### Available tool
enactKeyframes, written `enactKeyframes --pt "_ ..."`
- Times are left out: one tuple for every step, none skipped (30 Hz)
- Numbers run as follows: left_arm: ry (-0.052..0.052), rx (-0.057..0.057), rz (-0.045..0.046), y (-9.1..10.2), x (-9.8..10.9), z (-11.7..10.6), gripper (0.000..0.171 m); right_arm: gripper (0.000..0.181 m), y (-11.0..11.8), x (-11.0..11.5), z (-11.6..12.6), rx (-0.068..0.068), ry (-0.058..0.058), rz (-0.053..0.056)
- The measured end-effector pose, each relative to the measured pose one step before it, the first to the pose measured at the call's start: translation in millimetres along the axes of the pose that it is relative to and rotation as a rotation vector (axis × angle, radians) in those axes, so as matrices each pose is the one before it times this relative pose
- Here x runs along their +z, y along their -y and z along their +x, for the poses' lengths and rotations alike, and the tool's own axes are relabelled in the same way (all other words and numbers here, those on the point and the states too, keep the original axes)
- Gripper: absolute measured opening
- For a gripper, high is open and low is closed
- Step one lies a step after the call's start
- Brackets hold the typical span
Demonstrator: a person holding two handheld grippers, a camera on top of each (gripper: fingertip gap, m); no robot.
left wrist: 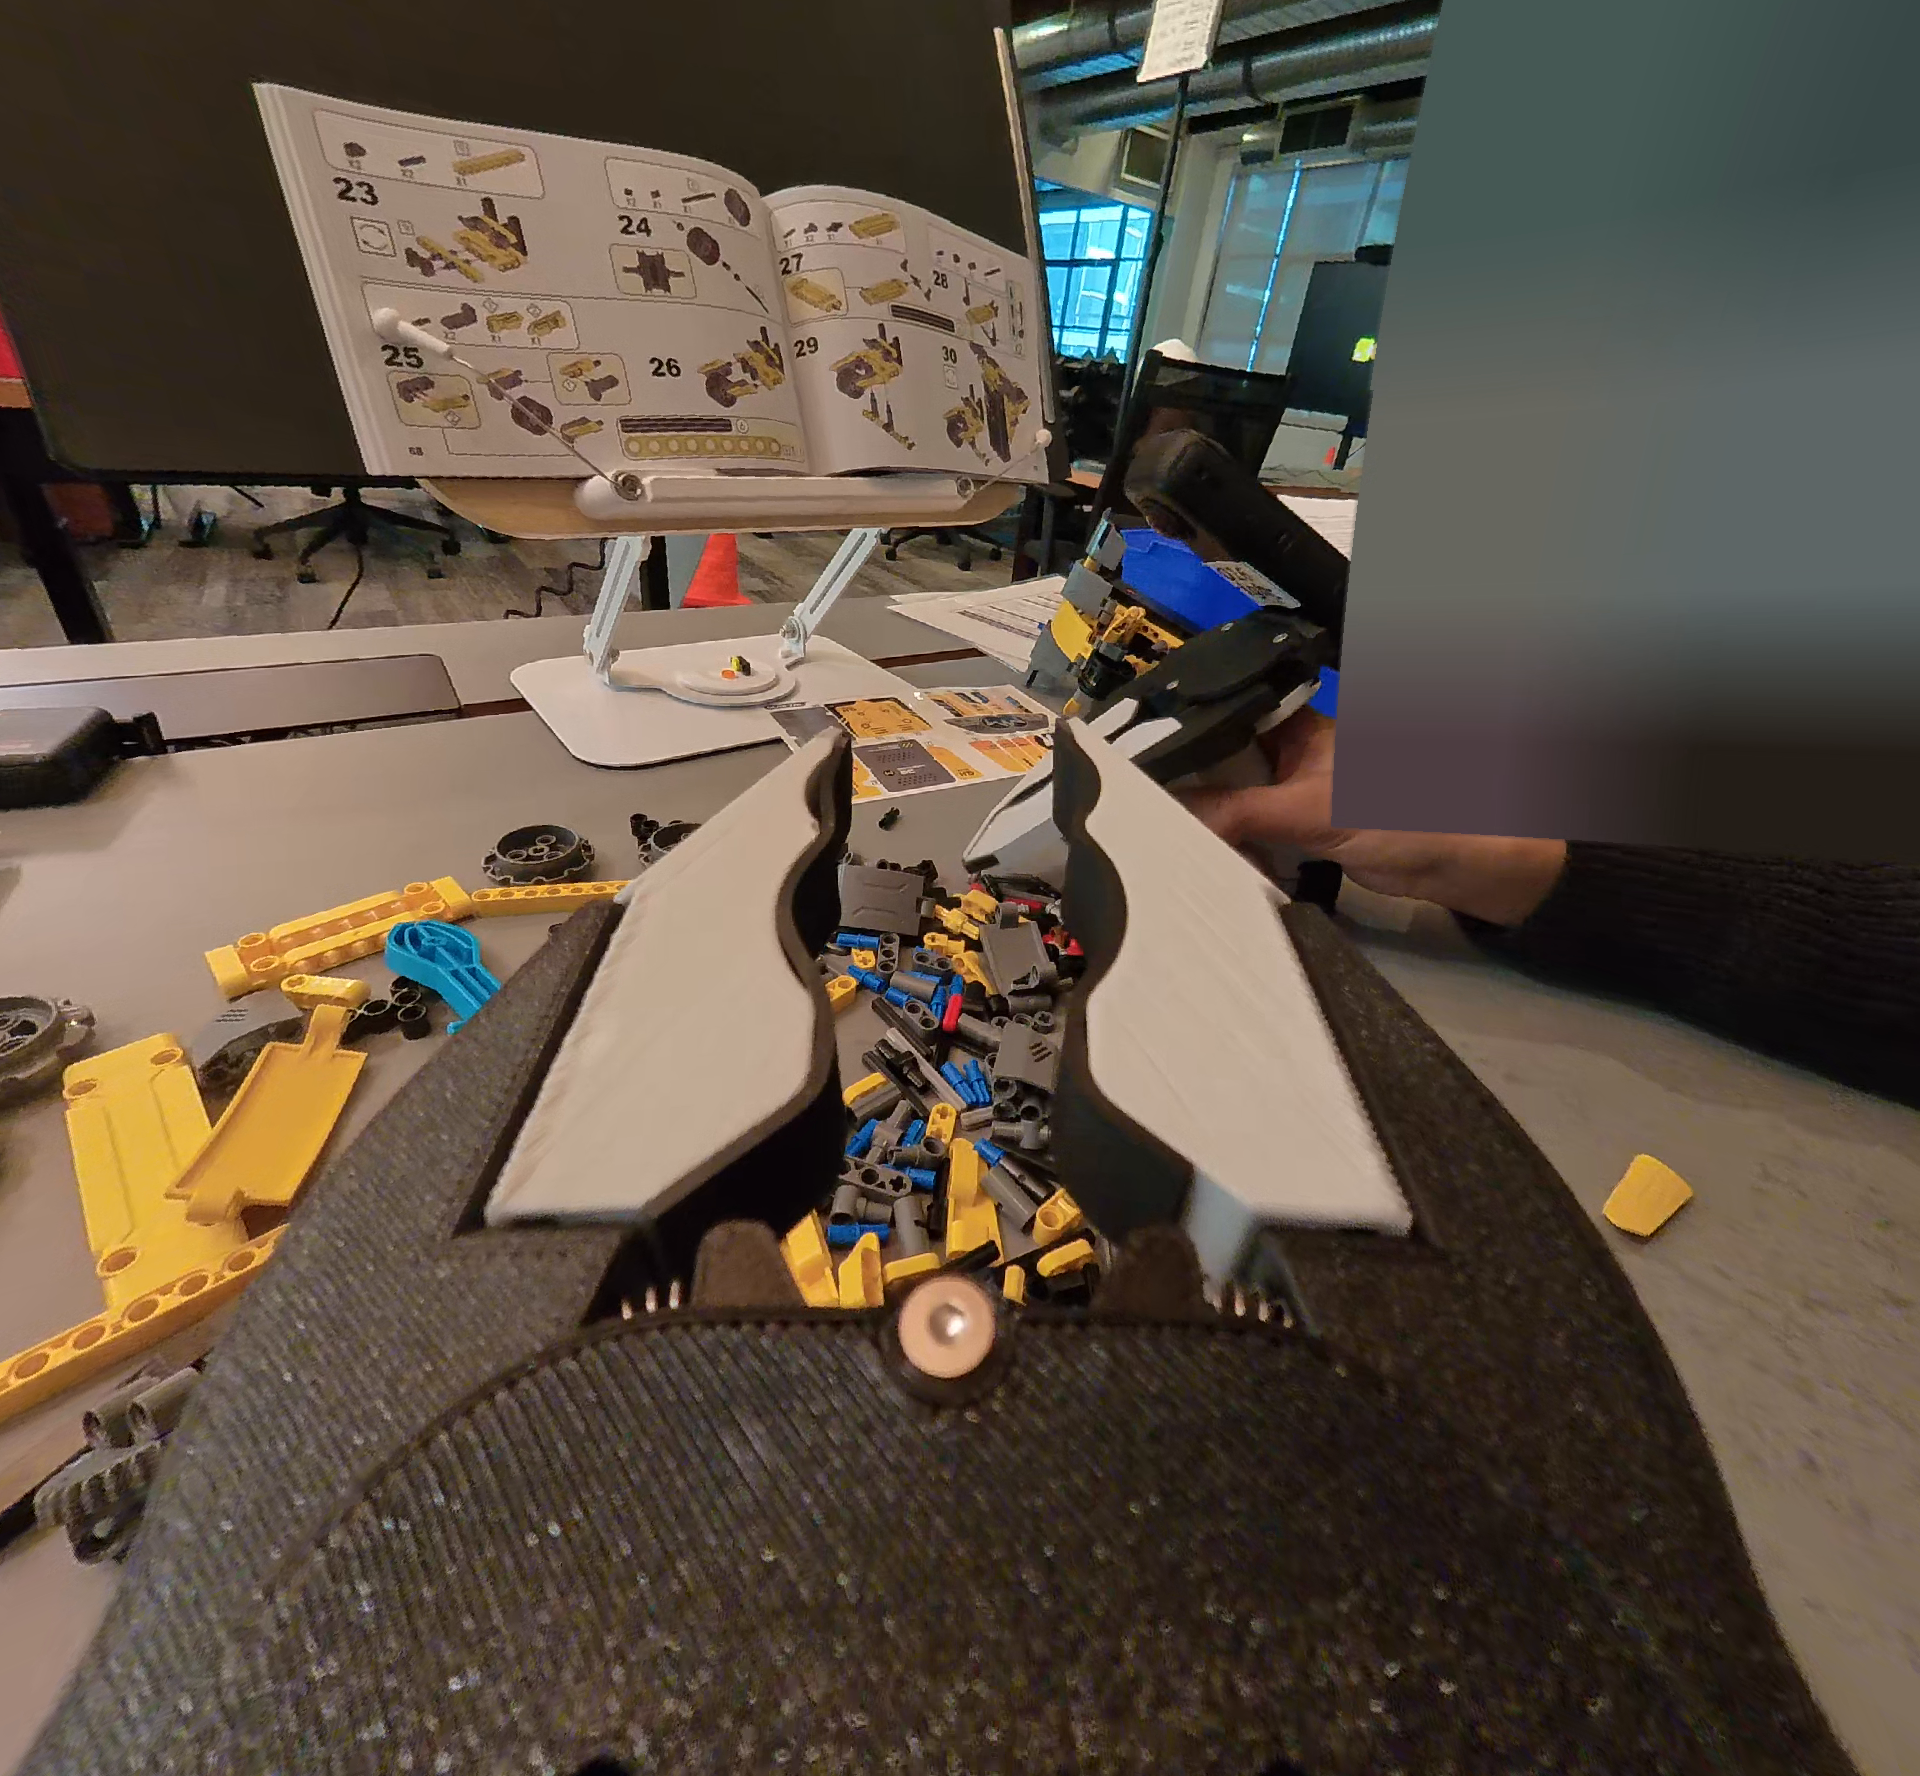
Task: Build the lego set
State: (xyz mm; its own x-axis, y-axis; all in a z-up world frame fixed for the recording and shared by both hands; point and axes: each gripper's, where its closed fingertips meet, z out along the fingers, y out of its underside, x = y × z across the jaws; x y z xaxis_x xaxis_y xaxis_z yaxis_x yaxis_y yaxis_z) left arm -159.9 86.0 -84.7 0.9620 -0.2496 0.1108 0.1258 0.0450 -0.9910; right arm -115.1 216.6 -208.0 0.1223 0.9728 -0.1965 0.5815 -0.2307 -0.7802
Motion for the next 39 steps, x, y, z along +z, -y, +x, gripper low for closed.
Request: enactKeyframes --pt "0.0004 0.0 -0.00018 -0.04 0.01 0.04 0.036 0.01 -1.89 0.31 -0.75 0.0057 0.0094 -0.0099" --pt "-0.0006 -0.0013 -0.00003 -0.08 -0.06 -0.03 0.036 0.015 -1.7 0.33 -0.62 0.0054 0.0072 -0.0088" --pt "-0.0009 -0.0016 0.00055 0.0 -0.02 0.03 0.036 0.017 -0.7 0.09 0.24 0.0024 -0.0024 -0.0033" --pt "-0.0001 -0.0012 0.00028 0.06 -0.03 -0.09 0.036 0.017 0.14 -0.03 0.11 -0.0033 -0.0036 0.001" --pt "-0.0002 -0.0008 -0.0004 -0.05 0.04 -0.03 0.036 0.017 -0.32 0.23 0.03 -0.0051 -0.005 -0.0028" --pt "-0.0006 -0.0001 -0.00087 -0.14 0.16 0.14 0.036 0.017 -1.01 0.87 -0.11 -0.0072 -0.0058 -0.0082" --pt "0.0001 0.0008 -0.00134 -0.22 0.05 0.1 0.036 0.017 -1.32 1.14 -0.75 -0.0116 -0.0049 -0.011" --pt "0.0002 0.0008 -0.00164 -0.27 0.22 0.03 0.036 0.018 -1.17 1.17 -1.16 -0.017 -0.0053 -0.011" --pt "-0.0002 0.0004 -0.00097 -0.17 0.08 0.17 0.036 0.018 -1.29 1.16 -1.14 -0.021 -0.0105 -0.0111" --pt "-0.0001 0.0006 -0.0005 -0.08 -0.01 0.07 0.036 0.018 -1.39 1.18 -0.62 -0.0246 -0.0167 -0.0118" --pt "0.0003 0.0005 -0.00055 -0.09 0.08 0.0 0.036 0.016 -0.86 0.86 -0.82 -0.0272 -0.0183 -0.0082" --pt "0.0003 0.0001 -0.00018 -0.02 -0.01 -0.06 0.036 0.011 0.23 -0.11 -0.34 -0.0272 -0.0223 0.0" --pt "0.0 -0.0002 0.0002 0.03 -0.08 0.04 0.036 0.011 0.0 0.09 -0.19 -0.0259 -0.0218 -0.0017" --pt "-0.0003 -0.0006 0.00057 0.1 -0.08 0.02 0.036 0.01 0.16 -0.09 -1.17 -0.0256 -0.0133 -0.0001" --pt "-0.0006 -0.0006 -0.00006 0.0 -0.03 0.03 0.036 0.01 0.22 -0.21 -1.19 -0.0212 -0.0095 0.0003" --pt "0.0002 -0.0002 -0.00049 -0.17 0.06 -0.05 0.036 0.008 0.47 -0.3 -0.93 -0.0155 -0.0062 0.0022" --pt "-0.0001 -0.0001 -0.00075 -0.11 0.04 0.0 0.037 0.008 1.62 -1.07 -0.17 -0.0107 -0.0067 0.0105" --pt "-0.0003 -0.0002 -0.00096 -0.24 0.02 0.02 0.036 0.008 2.96 -2.12 0.47 -0.0087 -0.0074 0.0205" --pt "-0.0004 -0.0004 -0.00167 -0.34 0.17 0.0 0.037 0.008 3.9 -3.03 1.07 -0.0089 -0.0075 0.0278" --pt "-0.0013 -0.0013 -0.00245 -0.56 0.3 0.13 0.037 0.008 4.88 -3.76 0.45 -0.0113 -0.0007 0.0353" --pt "-0.0032 -0.0027 -0.00301 -0.63 0.43 0.34 0.037 0.007 6.28 -4.58 -1.2 -0.0116 0.0086 0.0432" --pt "-0.0058 -0.004 -0.00406 -0.89 0.66 0.8 0.037 0.007 8.92 -5.73 -3.72 -0.0143 0.0202 0.0583" --pt "-0.0078 -0.007 -0.00576 -1.32 1.08 1.01 0.038 0.007 11.71 -6.71 -6.17 -0.0205 0.0284 0.0756" --pt "-0.0106 -0.0139 -0.00689 -1.84 1.87 1.36 0.04 0.007 13.4 -6.96 -8.32 -0.0313 0.0326 0.0852" --pt "-0.0195 -0.0243 -0.00881 -2.38 2.72 2.53 0.042 0.007 13.36 -6.11 -7.77 -0.0407 0.0204 0.0794" --pt "-0.0327 -0.0363 -0.01246 -3.16 3.49 4.37 0.046 0.007 11.31 -4.33 -5.57 -0.0442 0.0013 0.0594" --pt "-0.0435 -0.0459 -0.01483 -3.57 3.83 5.83 0.05 0.007 8.12 -2.48 -4.86 -0.0428 -0.0023 0.0359" --pt "-0.0491 -0.0518 -0.00797 -2.87 3.76 6.51 0.051 0.007 6.13 -1.27 -4.98 -0.0387 -0.0004 0.023" --pt "-0.0504 -0.0576 0.00266 -1.66 3.65 6.66 0.052 0.007 5.7 -0.86 -5.92 -0.032 0.0064 0.0223" --pt "-0.0538 -0.0604 0.00875 -0.81 3.38 6.99 0.052 0.007 6.45 -0.84 -8.34 -0.0221 0.0225 0.0266" --pt "-0.0528 -0.0569 0.01 -0.58 2.9 6.54 0.052 0.007 7.06 -0.56 -9.3 -0.0133 0.0308 0.0284" --pt "-0.0445 -0.0478 0.00144 -1.77 2.65 5.13 0.05 0.008 6.29 -0.13 -7.41 -0.0029 0.022 0.0232" --pt "-0.0218 -0.0366 -0.01342 -3.74 2.51 1.51 0.045 0.008 5.95 -0.05 -5.9 0.0096 0.0186 0.0228" --pt "-0.006 -0.0177 -0.02595 -4.93 2.07 -0.43 0.039 0.008 5.27 -0.09 -4.13 0.024 0.0161 0.0221" --pt "0.0023 0.0025 -0.02671 -4.22 1.22 -0.57 0.036 0.008 3.89 0.16 -2.29 0.0382 0.0131 0.0168" --pt "0.0057 0.0168 -0.00779 -1.14 0.45 0.27 0.033 0.008 2.1 0.3 -0.94 0.049 0.0122 0.011" --pt "0.0034 0.0219 0.00429 0.99 -0.07 1.19 0.03 0.008 1.13 0.39 -0.56 0.0546 0.0151 0.0099" --pt "0.0031 0.0199 0.00271 0.71 -0.18 0.97 0.026 0.008 1.4 0.03 -0.74 0.0547 0.017 0.0136" --pt "0.0063 0.013 -0.00593 -0.73 -0.11 -0.1 0.019 0.008 2.21 -0.21 -0.9 0.0509 0.0169 0.0186"
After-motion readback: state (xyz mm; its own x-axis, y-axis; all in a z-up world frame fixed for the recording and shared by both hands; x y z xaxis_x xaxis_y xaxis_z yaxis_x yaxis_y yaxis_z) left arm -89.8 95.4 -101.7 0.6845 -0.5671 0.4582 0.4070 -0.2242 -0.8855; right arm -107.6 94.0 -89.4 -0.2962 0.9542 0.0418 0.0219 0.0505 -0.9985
